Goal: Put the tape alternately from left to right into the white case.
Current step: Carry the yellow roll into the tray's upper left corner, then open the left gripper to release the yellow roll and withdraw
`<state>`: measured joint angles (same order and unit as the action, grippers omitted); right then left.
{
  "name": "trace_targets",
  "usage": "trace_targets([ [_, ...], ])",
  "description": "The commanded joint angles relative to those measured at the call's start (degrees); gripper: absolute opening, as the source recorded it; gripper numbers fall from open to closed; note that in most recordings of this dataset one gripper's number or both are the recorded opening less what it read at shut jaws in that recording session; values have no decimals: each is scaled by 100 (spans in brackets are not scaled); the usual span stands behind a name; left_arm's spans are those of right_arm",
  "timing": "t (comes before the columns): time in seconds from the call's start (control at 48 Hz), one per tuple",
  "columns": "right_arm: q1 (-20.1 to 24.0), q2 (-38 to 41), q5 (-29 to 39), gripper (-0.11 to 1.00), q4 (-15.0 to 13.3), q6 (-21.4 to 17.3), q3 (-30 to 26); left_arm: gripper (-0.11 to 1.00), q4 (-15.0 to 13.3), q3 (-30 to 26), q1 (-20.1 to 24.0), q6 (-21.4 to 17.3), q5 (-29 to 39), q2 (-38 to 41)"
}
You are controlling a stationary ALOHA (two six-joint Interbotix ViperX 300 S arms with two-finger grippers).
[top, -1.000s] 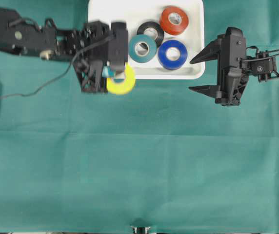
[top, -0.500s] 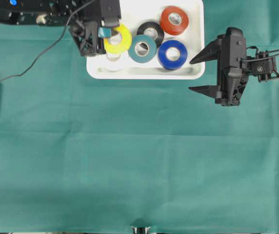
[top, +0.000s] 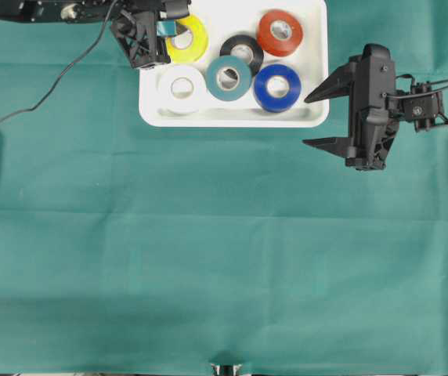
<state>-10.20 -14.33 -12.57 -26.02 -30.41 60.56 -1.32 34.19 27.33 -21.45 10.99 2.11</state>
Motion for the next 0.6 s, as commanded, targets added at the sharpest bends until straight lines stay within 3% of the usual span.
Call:
trace_targets([
  [0.0,9,-88,-62,80,-9,0,-53,25,0,-158,9,18,-53,-88],
  [0.312,9,-88,-62,80,0,0,-53,28,0,-149,0,35,-53,-88],
  [0.5,9,-88,-62,80,-9,-9,-44,81,0,-105,-35,35,-62,-97],
  [0.583,9,-88,-62,80,-9,0,-44,97,0,-97,-53,26,-53,-123],
])
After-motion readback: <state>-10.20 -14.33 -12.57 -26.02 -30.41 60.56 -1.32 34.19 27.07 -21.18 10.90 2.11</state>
